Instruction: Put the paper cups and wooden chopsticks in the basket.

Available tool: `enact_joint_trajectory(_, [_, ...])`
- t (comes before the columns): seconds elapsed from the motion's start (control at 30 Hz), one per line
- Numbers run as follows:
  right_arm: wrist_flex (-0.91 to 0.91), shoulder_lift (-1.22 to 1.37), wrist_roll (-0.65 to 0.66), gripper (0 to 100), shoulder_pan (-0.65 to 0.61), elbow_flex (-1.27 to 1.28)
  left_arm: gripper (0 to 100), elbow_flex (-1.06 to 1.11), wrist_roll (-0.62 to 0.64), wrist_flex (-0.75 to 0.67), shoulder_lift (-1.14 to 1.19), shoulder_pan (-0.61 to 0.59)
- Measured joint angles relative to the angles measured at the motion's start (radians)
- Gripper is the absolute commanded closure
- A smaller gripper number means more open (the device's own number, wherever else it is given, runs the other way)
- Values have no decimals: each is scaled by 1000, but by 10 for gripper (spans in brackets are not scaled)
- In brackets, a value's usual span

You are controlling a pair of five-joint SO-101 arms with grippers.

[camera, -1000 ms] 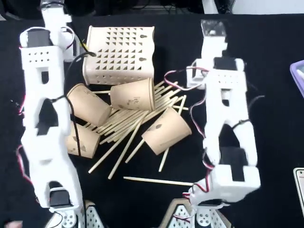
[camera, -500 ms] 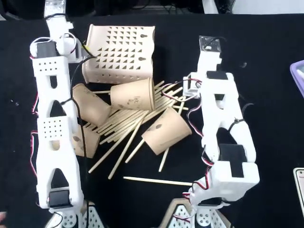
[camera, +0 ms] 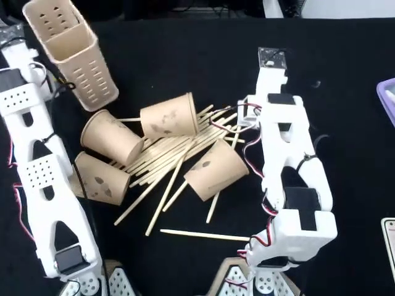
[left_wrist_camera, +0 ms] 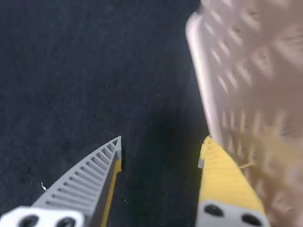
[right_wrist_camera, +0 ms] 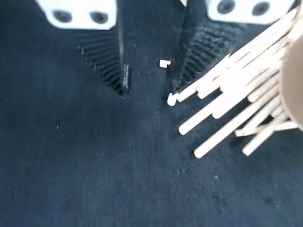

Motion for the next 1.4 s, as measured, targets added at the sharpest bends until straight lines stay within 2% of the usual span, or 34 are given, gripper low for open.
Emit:
enact_joint_trajectory(0.23, [0,0,0,858,0,0,734,0,2,2,-34,-80])
enact_joint_trajectory(0.47, [0,0,0,858,0,0,730,0,2,115,-284,-106])
enact_joint_trajectory(0.57, [0,0,0,858,0,0,728,0,40,163,-405,-91])
enact_joint_trajectory(0.77, [0,0,0,858,0,0,728,0,170,230,-566,18])
enact_joint_trajectory(0.9, [0,0,0,858,0,0,728,0,313,232,-578,80])
enact_joint_trajectory(1.03, [0,0,0,858,0,0,728,8,397,232,-566,120])
enact_joint_trajectory(1.4, [0,0,0,858,0,0,734,77,420,230,-407,160])
